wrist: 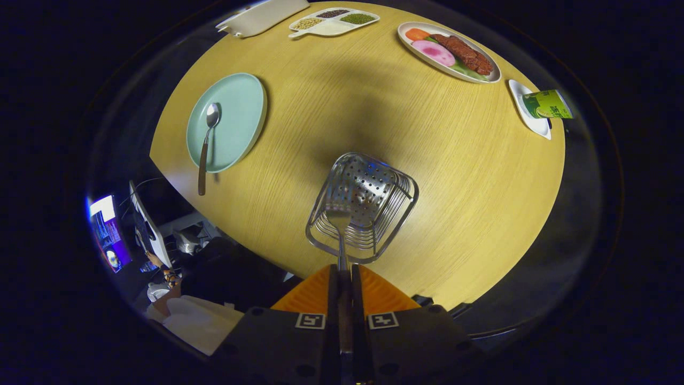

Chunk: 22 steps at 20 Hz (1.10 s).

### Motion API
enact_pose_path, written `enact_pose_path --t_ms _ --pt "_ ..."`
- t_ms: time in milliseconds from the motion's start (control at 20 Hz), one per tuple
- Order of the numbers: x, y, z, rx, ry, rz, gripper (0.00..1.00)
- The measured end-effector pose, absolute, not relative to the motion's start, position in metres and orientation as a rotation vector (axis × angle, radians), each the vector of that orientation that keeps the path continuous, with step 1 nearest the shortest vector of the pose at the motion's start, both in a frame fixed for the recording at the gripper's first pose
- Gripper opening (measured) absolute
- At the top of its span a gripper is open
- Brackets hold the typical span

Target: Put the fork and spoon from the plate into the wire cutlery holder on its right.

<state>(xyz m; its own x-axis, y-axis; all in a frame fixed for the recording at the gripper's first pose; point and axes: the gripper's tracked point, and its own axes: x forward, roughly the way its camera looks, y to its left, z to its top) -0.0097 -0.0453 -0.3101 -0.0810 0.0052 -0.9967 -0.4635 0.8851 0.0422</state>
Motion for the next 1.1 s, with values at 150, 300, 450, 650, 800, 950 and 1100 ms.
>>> enact_pose_path --t_ms 150,300,450,650,800,950,1100 --pt "-0.002 -0.047 -0.303 -0.323 1.58 0.385 0.23" --pt "0.005 -0.049 -0.286 -0.281 1.517 0.376 0.44" --pt "0.005 -0.049 -0.264 -0.218 1.456 0.368 0.47" --pt "0.003 -0.027 -0.21 -0.134 1.254 0.404 0.67" --pt "0.019 0.001 -0.155 -0.106 0.993 0.414 0.99" --pt "0.025 0.038 -0.11 -0.051 0.781 0.437 0.99" --pt "0.03 0.067 -0.096 -0.028 0.624 0.438 0.99"
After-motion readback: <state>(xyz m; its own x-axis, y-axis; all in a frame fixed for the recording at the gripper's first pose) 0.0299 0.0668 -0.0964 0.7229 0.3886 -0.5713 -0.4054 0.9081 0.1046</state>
